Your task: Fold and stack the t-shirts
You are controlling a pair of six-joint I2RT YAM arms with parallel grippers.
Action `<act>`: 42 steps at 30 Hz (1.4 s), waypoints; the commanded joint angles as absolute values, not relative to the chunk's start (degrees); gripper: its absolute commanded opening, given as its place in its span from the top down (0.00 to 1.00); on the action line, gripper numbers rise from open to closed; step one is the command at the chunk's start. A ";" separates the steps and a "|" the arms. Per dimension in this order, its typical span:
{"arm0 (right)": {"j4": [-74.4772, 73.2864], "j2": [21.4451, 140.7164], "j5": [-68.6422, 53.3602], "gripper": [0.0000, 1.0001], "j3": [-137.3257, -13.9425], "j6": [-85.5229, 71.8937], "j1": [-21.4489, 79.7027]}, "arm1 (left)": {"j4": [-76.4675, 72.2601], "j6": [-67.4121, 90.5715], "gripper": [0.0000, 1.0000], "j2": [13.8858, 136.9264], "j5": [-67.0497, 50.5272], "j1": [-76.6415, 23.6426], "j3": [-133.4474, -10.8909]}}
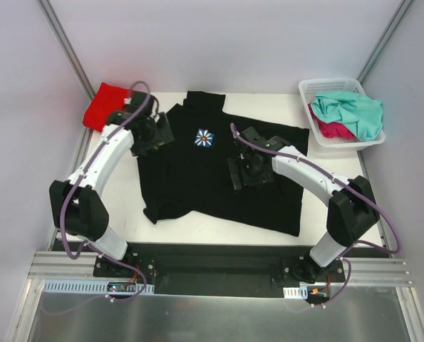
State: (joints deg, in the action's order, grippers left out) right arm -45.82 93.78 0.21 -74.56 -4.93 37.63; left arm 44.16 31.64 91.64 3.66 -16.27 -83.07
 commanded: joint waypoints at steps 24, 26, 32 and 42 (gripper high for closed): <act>-51.59 97.91 10.28 0.23 -78.49 -10.28 57.92 | 53.87 24.96 0.01 76.66 -9.65 -2.81 -72.17; -51.68 97.12 10.81 0.22 -77.26 -10.11 56.87 | 54.49 24.79 0.02 74.80 -13.79 -5.87 -69.62; -50.71 92.91 10.72 0.21 -72.16 -10.11 52.48 | 64.41 28.21 0.03 66.46 -3.72 -14.06 -64.61; -49.66 89.21 10.63 0.20 -68.21 -10.63 50.89 | 67.32 44.55 0.19 43.52 -2.55 -14.41 -46.87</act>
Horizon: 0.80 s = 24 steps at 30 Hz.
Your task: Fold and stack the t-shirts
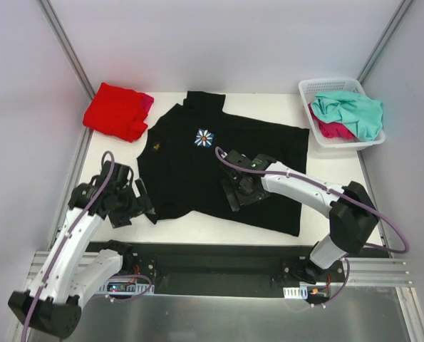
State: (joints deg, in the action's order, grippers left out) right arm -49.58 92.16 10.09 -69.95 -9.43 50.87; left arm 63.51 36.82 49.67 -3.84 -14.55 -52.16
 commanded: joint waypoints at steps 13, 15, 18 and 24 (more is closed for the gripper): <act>-48.60 86.66 9.93 0.20 -66.80 -10.64 50.89 | 56.96 45.97 0.39 47.46 -4.48 -14.77 -38.76; -48.69 85.87 9.93 0.20 -66.62 -10.63 50.89 | 56.17 46.49 0.39 48.60 -4.92 -14.85 -40.51; -48.43 84.99 9.58 0.20 -65.92 -10.72 50.89 | 54.68 47.72 0.41 49.39 -3.96 -15.29 -41.75; -47.37 83.85 8.09 0.20 -65.39 -10.81 50.89 | 49.85 48.78 0.44 53.08 -3.26 -15.99 -42.36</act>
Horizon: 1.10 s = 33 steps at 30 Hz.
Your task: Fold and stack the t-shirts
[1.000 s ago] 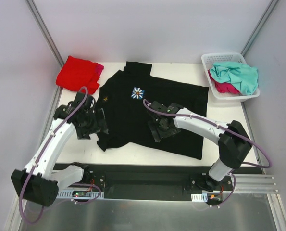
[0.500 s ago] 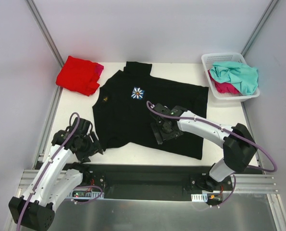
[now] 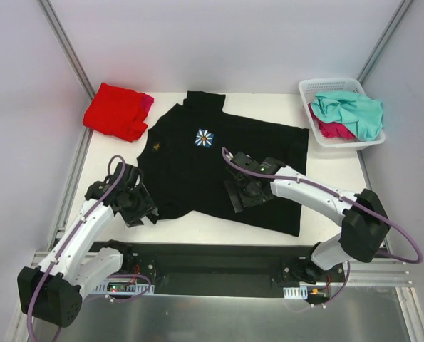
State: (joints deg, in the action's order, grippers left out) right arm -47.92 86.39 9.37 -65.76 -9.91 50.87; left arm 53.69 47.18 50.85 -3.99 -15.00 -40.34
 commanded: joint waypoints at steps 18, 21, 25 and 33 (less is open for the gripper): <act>-47.81 81.39 8.44 0.20 -64.51 -10.37 50.80 | 42.19 55.28 0.55 58.27 0.88 -23.82 -36.30; -47.81 81.30 8.44 0.20 -64.51 -10.37 50.89 | 42.54 55.19 0.55 57.66 0.70 -23.91 -35.69; -47.99 81.12 9.05 0.20 -64.42 -10.55 50.89 | 42.89 55.02 0.61 57.30 1.75 -23.99 -35.07; -48.43 80.60 9.67 0.20 -64.34 -10.20 50.71 | 42.89 54.67 0.83 59.59 3.07 -23.99 -35.24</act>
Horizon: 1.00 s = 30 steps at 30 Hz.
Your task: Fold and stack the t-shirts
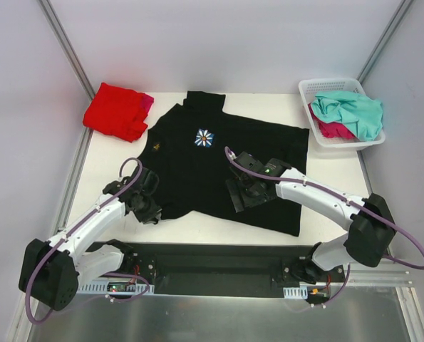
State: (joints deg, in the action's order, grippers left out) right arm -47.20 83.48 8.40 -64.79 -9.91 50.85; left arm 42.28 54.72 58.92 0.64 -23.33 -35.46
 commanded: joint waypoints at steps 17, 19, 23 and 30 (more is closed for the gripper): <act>-48.43 79.98 10.46 0.20 -63.19 -9.93 50.18 | 46.93 48.17 1.00 70.83 7.64 -23.99 -58.59; -48.51 79.89 10.55 0.20 -63.02 -10.02 50.01 | 47.89 46.94 1.00 74.33 7.39 -23.91 -61.86; -48.51 79.11 10.81 0.20 -62.40 -9.76 49.92 | 48.16 45.79 1.00 79.88 5.54 -23.91 -69.25; -48.52 78.13 11.07 0.20 -61.08 -9.49 49.22 | 48.34 45.97 1.00 80.86 4.31 -23.91 -69.00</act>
